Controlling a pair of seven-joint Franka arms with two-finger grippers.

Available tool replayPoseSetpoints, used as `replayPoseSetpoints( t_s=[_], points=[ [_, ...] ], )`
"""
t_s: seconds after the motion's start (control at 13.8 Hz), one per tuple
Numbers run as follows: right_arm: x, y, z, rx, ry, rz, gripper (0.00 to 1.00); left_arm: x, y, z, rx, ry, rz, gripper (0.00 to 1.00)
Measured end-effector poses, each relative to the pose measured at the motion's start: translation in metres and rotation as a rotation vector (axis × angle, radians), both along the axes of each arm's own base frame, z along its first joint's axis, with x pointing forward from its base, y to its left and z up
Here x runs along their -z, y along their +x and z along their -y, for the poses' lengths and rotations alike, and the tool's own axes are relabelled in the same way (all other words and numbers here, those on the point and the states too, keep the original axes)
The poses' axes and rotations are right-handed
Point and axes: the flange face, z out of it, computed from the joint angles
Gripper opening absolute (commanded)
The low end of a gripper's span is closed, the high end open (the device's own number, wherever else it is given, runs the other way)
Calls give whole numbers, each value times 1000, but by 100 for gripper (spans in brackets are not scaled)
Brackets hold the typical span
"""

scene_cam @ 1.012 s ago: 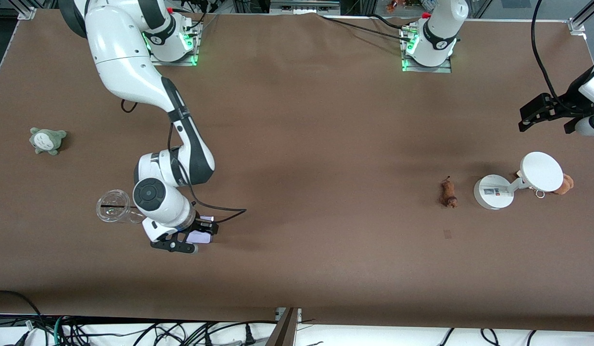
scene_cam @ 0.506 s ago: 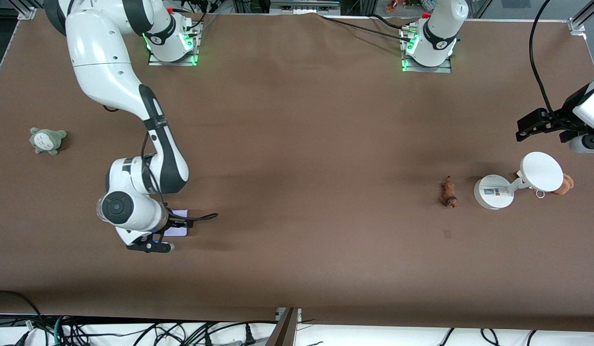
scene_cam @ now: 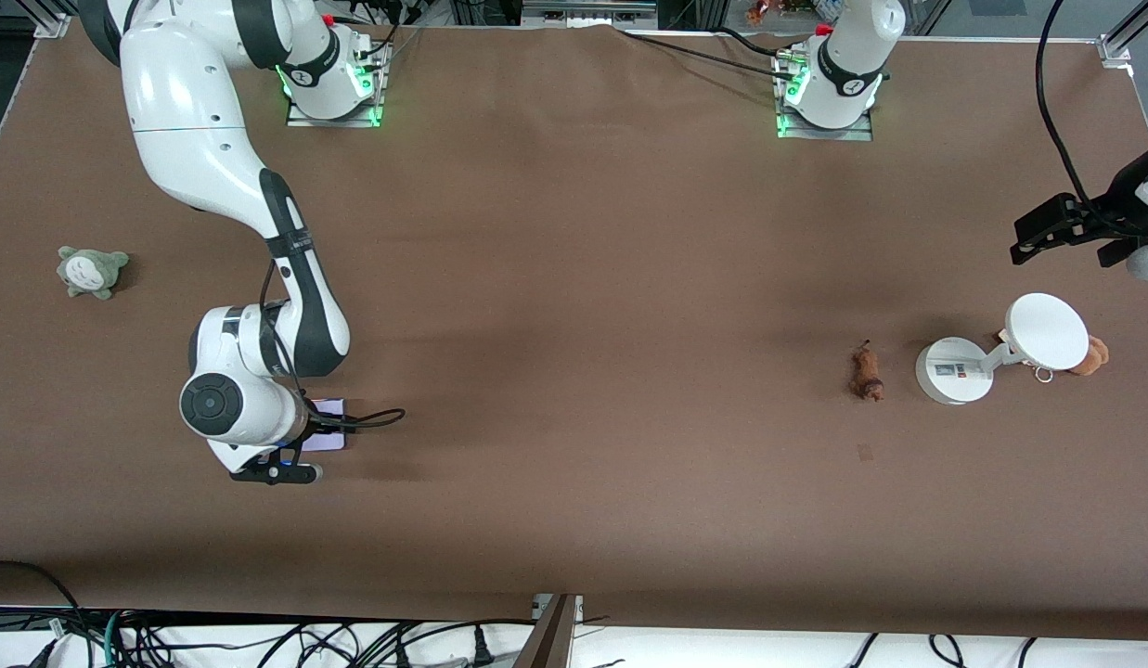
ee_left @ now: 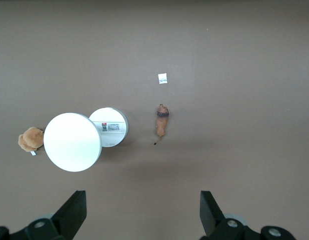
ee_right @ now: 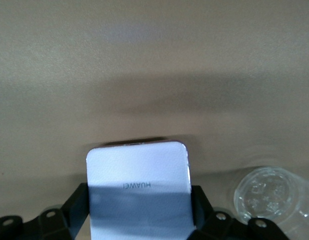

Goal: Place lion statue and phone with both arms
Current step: 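Carry the phone with the right gripper toward the glass cup, then lower the phone beside the glass cup and open the right gripper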

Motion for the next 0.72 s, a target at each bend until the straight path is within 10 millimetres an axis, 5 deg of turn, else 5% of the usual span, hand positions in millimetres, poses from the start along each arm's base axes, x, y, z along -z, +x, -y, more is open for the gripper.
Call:
replayPoseSetpoints(
  t_s=[0.07,0.22,0.36,0.58,0.72],
  points=[
    [2,-1,1,0,-1,-5,100,0,0,2,4,-1,-1,100],
    [1,-1,2,2,-3,-3,100,0,0,5,9,-2,-2,100],
    [-21,8,8,8,-4,42,100,0,0,5,8,-2,-3,100],
    [-124,24,6,2,22,179,100,1,0,4,6,-1,-5,100],
    [-203,14,16,4,32,194,100,1,0,2,4,-1,-5,100]
  ],
)
